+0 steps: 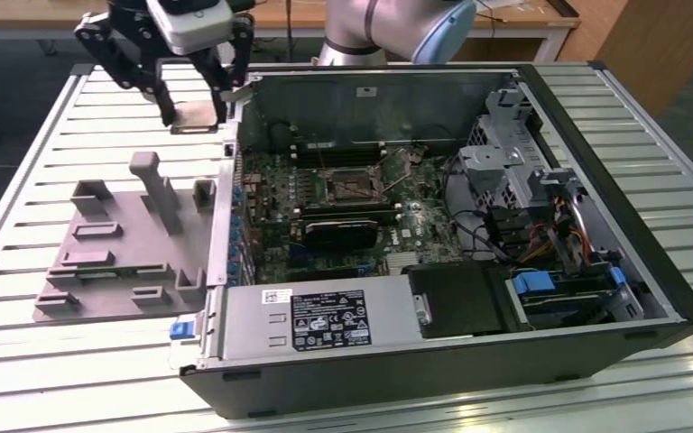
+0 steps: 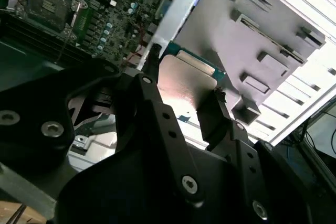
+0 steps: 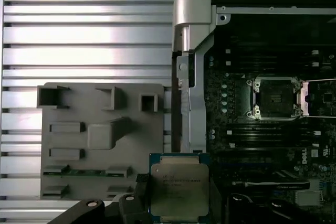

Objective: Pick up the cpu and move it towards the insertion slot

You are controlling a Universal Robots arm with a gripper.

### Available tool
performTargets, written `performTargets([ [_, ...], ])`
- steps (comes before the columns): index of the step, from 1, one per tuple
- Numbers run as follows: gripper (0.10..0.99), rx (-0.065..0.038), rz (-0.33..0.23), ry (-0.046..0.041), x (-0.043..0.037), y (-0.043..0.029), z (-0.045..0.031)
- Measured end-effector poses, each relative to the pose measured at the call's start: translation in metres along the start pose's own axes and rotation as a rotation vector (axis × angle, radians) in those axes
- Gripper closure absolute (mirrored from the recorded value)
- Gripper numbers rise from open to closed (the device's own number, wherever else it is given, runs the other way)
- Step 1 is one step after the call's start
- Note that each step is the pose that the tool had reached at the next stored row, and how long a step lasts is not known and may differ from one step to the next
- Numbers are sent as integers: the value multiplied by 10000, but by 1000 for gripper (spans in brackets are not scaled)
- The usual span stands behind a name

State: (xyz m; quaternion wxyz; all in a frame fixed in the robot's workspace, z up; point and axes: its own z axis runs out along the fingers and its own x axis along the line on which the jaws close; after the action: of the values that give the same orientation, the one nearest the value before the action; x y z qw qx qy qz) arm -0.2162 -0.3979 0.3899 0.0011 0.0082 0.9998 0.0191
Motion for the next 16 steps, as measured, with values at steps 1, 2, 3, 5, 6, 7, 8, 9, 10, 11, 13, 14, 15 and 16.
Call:
performTargets([
  [1,549,0,-1,3,-45,1,0],
  [2,549,0,-2,7,-90,1,0],
  [3,549,2,-1,11,-139,2,-1],
  [5,549,0,0,16,-229,4,1],
  [6,549,0,-1,19,-274,4,1],
  [7,549,0,-1,22,-319,5,1],
  [8,549,0,0,25,-364,6,1],
  [9,549,2,0,30,-409,7,0],
  [10,549,1,-1,32,-454,7,1],
  [11,549,1,0,35,-503,8,1],
  [13,549,1,0,38,-592,10,1],
  [14,549,1,0,40,-638,10,2],
  [15,549,1,1,42,-683,11,2],
  [16,549,1,1,44,-727,12,2],
])
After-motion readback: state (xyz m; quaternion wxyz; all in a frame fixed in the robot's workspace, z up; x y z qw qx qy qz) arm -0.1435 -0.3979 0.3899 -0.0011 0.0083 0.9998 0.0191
